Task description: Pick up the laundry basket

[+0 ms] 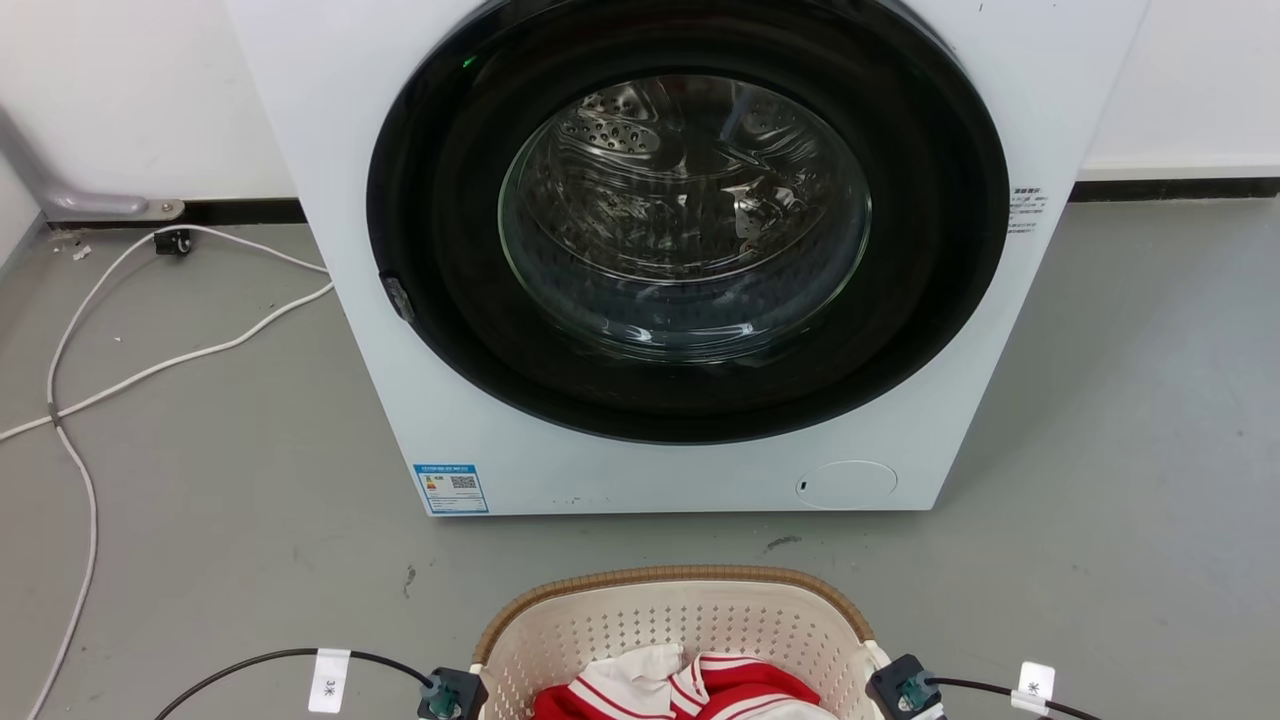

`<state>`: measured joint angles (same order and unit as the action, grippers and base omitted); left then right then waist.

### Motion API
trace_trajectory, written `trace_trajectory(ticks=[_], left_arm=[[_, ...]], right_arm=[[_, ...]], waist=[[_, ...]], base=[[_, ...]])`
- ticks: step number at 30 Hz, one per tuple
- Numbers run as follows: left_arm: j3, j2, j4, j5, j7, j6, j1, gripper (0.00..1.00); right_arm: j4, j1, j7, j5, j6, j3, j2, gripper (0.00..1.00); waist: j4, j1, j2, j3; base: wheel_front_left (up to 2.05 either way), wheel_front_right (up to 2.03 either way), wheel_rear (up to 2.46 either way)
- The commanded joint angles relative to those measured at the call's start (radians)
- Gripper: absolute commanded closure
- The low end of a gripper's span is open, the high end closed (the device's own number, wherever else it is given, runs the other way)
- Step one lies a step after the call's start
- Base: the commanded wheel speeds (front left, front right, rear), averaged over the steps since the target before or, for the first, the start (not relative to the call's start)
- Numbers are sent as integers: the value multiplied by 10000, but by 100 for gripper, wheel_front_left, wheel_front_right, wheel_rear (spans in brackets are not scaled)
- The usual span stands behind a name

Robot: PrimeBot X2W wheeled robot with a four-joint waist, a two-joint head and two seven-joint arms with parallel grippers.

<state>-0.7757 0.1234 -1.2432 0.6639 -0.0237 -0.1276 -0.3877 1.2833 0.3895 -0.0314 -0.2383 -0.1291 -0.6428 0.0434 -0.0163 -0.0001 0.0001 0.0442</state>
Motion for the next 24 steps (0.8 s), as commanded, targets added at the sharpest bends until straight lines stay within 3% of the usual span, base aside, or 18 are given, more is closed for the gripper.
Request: trace_trajectory(ticks=[1, 24], left_arm=[[-59, 155, 40, -16, 112, -40, -23, 100], [-874, 238, -92, 835, 316, -40, -150, 100]], right_arm=[[73, -157, 80, 64, -28, -121, 183, 100], [88, -127, 193, -456, -26, -582, 272, 100]], waist=[[-10, 1, -1, 4], [-61, 1, -1, -21]], base=[[0, 0, 0], [0, 0, 0]])
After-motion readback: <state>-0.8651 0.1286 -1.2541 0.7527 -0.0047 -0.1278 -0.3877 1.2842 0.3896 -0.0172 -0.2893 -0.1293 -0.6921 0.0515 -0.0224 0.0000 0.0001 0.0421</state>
